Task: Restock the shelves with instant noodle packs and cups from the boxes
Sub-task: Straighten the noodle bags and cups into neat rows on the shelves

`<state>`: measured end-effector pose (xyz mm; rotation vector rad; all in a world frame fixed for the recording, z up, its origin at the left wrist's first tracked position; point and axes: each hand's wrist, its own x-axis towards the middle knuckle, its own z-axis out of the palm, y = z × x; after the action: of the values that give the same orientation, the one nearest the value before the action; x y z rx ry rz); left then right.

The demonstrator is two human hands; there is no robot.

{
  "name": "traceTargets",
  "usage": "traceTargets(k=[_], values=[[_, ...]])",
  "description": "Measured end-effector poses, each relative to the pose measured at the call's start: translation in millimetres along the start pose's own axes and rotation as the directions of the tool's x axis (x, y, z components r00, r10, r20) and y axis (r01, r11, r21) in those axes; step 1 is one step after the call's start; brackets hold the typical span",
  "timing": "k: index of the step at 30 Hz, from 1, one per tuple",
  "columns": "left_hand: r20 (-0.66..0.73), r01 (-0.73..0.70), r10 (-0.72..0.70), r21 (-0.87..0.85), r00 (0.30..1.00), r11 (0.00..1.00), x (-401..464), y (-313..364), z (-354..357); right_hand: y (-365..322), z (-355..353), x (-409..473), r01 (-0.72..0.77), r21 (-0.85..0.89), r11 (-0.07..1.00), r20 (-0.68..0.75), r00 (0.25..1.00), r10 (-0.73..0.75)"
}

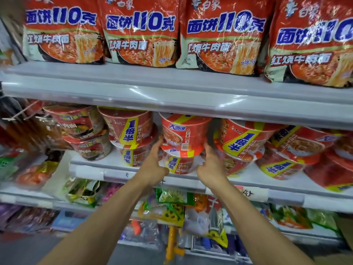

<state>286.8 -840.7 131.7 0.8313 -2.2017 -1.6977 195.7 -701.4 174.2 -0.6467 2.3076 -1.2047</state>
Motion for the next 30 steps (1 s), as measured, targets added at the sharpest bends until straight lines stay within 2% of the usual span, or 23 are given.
traceTargets(k=[3,5,7,12,15,18,20,23,27,30], values=[[-0.102,-0.087,0.093,0.061,0.990,0.994,-8,4,3,-5,-1,-6,0.039,-0.019,0.999,-0.084,0.996,-0.041],[-0.214,-0.166,0.184,0.099,0.959,0.981,-12,13,6,-12,-3,-3,0.078,-0.003,0.997,-0.141,0.987,-0.078],[-0.261,-0.232,0.259,0.131,0.930,0.964,-13,26,7,-18,-6,10,0.092,0.057,0.994,-0.150,0.985,-0.083],[-0.186,-0.240,0.256,0.103,0.949,0.965,-7,43,-1,-25,-8,29,0.069,0.132,0.989,-0.097,0.994,-0.057],[-0.169,-0.245,0.256,0.084,0.952,0.966,-3,41,-6,-24,-1,19,0.112,0.150,0.982,-0.146,0.985,-0.090],[-0.094,-0.215,0.216,0.022,0.972,0.976,-2,40,-9,-17,6,6,0.128,0.114,0.985,-0.214,0.971,-0.101],[-0.117,-0.188,0.190,0.024,0.975,0.982,-2,35,-8,-12,7,5,0.093,0.108,0.990,-0.244,0.968,-0.065],[-0.231,-0.179,0.180,0.024,0.956,0.984,-6,32,-5,-14,-1,18,0.076,0.130,0.989,-0.265,0.963,-0.039],[-0.193,-0.227,0.230,0.039,0.954,0.973,-1,36,-6,-24,-3,26,0.079,0.151,0.985,-0.150,0.987,-0.057],[-0.122,-0.257,0.265,0.076,0.957,0.963,5,38,-11,-20,4,15,0.111,0.139,0.984,-0.209,0.975,-0.081]])
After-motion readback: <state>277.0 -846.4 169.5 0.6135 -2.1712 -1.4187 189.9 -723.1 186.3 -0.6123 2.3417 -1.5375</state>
